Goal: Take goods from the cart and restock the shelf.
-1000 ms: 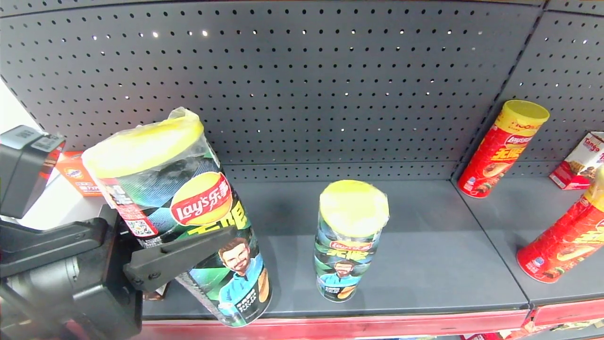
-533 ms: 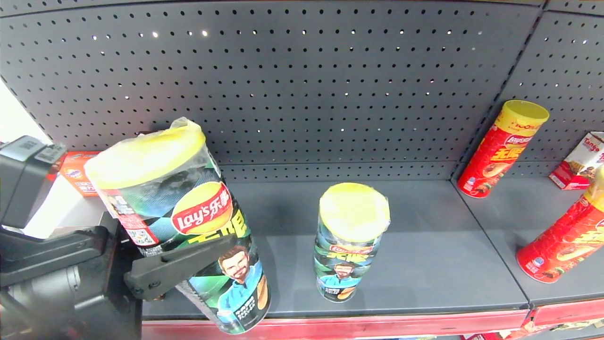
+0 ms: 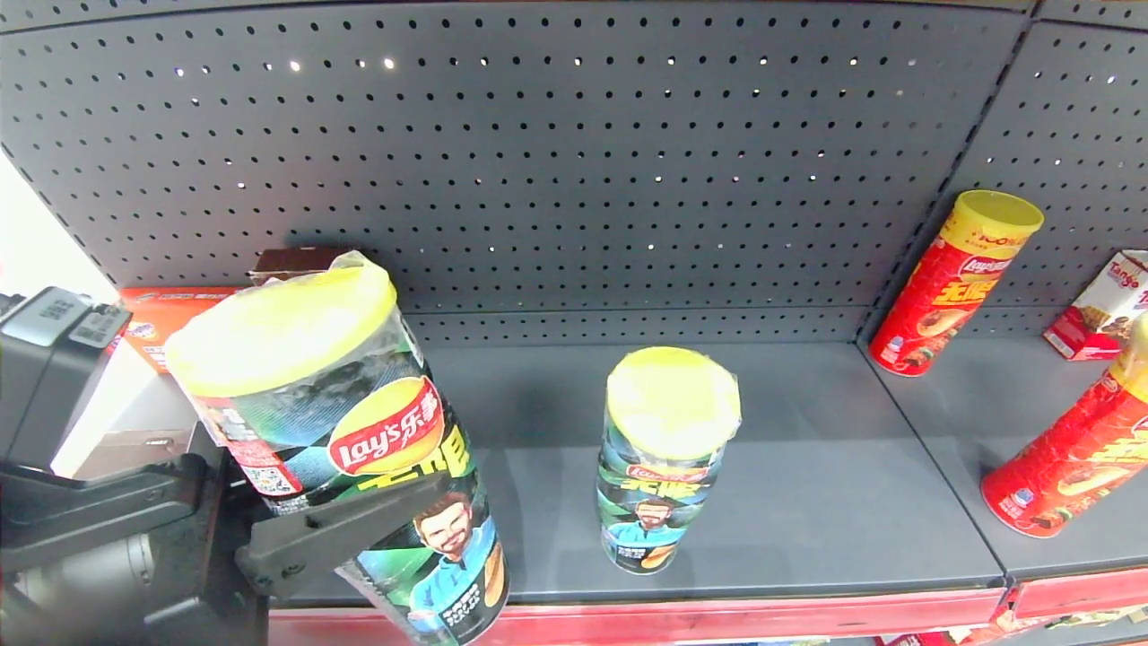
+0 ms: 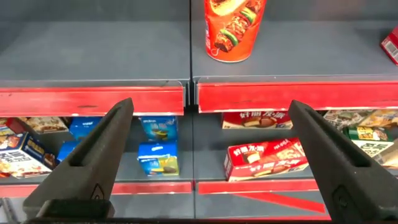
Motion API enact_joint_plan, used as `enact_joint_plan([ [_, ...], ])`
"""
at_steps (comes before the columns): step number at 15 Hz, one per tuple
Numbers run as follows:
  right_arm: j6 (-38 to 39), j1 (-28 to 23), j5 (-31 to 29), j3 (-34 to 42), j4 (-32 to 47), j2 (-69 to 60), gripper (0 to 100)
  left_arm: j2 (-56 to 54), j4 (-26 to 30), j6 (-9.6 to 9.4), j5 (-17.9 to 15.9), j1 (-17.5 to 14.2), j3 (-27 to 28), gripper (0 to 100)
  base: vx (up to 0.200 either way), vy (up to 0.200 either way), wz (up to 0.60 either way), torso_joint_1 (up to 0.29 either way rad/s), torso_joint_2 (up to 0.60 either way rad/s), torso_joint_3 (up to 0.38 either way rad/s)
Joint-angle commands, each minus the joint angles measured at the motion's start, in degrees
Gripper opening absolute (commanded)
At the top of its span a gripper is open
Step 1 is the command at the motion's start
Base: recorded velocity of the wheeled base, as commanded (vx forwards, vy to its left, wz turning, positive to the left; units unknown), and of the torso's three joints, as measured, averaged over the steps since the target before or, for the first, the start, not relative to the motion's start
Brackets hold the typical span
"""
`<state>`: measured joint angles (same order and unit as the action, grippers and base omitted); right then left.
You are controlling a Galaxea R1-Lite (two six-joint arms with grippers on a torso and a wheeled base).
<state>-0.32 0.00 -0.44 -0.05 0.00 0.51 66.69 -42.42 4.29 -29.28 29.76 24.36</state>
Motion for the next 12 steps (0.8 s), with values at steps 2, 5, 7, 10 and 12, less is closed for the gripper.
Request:
enact_joint_plan([
  [2,-0.03,0.00,0.00,0.05,0.00,-0.16,100,0.63,-0.03,0.02,0.10,-0.31,0.43,0,0.000,0.000,0.00,0.000,0.00,0.000],
  [5,-0.03,0.00,0.00,0.05,0.00,-0.16,100,1.68,0.06,-0.07,0.01,-0.40,2.19,0,0.000,0.000,0.00,0.000,0.00,0.000],
  [7,-0.03,0.00,0.00,0.05,0.00,-0.16,100,4.58,1.47,-0.25,-0.07,0.48,6.40,0,0.000,0.000,0.00,0.000,0.00,0.000],
  [10,-0.03,0.00,0.00,0.05,0.00,-0.16,100,8.54,3.40,-5.35,-0.16,1.09,9.66,0,0.000,0.000,0.00,0.000,0.00,0.000],
  [12,-0.03,0.00,0.00,0.05,0.00,-0.07,100,14.87,3.93,-7.63,-0.16,0.83,13.44,0,0.000,0.000,0.00,0.000,0.00,0.000],
])
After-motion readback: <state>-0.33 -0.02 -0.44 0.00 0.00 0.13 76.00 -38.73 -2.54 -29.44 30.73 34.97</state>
